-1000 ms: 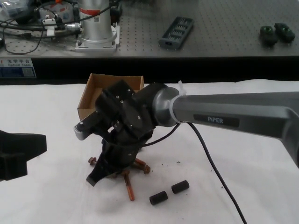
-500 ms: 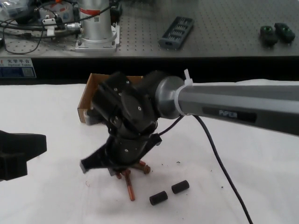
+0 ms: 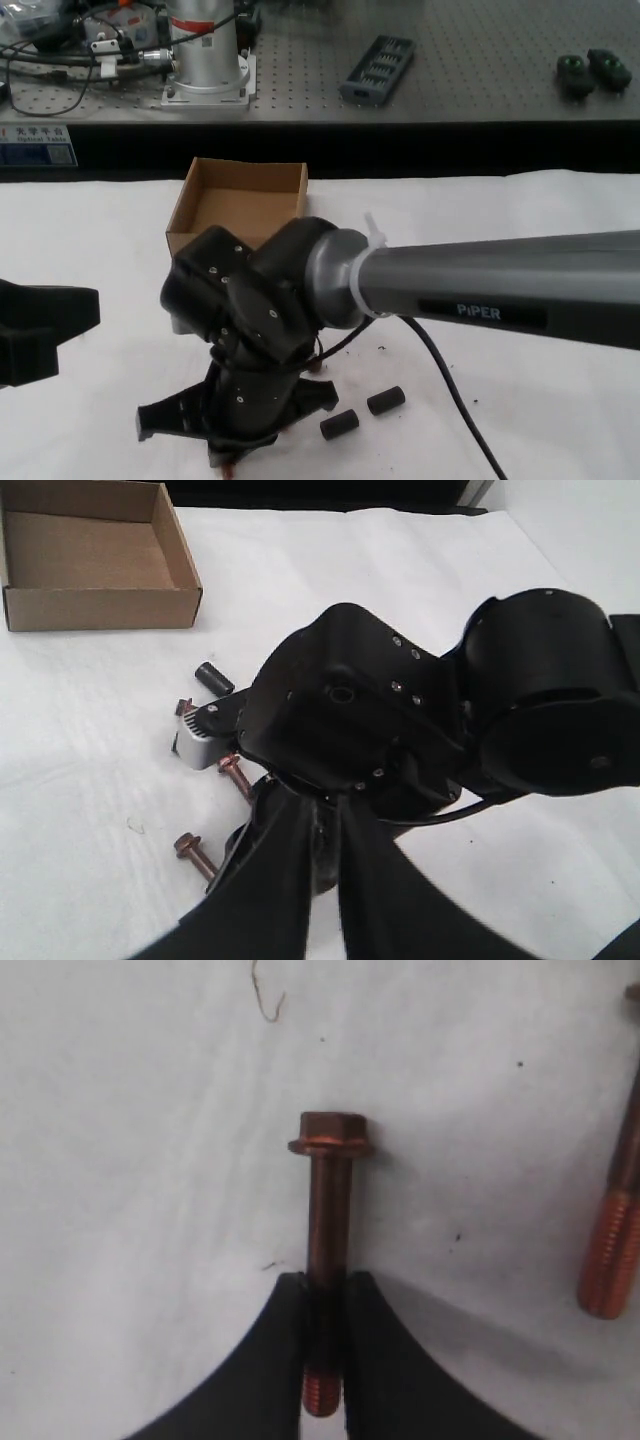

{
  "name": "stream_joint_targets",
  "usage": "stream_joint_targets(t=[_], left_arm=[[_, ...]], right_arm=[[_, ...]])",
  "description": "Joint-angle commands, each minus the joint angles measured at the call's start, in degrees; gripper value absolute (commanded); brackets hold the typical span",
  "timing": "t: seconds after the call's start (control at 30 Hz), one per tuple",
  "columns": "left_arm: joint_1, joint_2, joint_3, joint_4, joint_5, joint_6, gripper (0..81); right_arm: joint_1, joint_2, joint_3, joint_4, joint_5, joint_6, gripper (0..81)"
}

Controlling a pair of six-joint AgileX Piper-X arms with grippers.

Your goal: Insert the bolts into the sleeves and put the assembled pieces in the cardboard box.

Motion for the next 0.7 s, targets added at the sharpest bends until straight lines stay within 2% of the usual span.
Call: stream_joint_targets(t=[0.0, 0.03, 0.07, 0.13, 0.23, 0.3, 0.53, 0.67], left_arm=[[0.20, -0.45, -0.22, -0.79, -0.40, 0.85, 7.7], [0.20, -0.45, -0.22, -0.79, -0.40, 0.85, 7.7], [0.20, -0.45, -0.22, -0.79, -0.40, 0.85, 7.7], [0.20, -0.45, -0.22, -0.79, -0.40, 0.85, 7.7], [0.20, -0.45, -0.22, -0.79, -0.40, 0.85, 7.7], [0.20, -0.45, -0.22, -0.79, -0.40, 0.85, 7.7], [0.20, -0.45, -0.22, -0.79, -0.40, 0.85, 7.7], [0.20, -0.45, -0.22, -1.27, -0.40, 0.85, 7.7]], right_arm=[[-0.02, -0.80, 1.75, -3.42, -4.30, 3.77, 3.2], [-0.02, -0.80, 1.75, -3.95, -4.39, 3.75, 1.1], [-0.02, -0.80, 1.75, -4.90, -4.89, 3.75, 2.5], [-0.02, -0.80, 1.75, -6.58, -5.40, 3.98, 12.2], [0.09, -0.80, 1.75, -7.76, -5.16, 4.17, 32.6], [0.04, -0.80, 1.75, -7.76, -4.99, 4.17, 39.2], [0.04, -1.62, 1.75, -7.13, -5.63, 2.74, 31.2], [-1.26, -5.58, 1.75, -6.76, -1.22, -5.49, 29.2]])
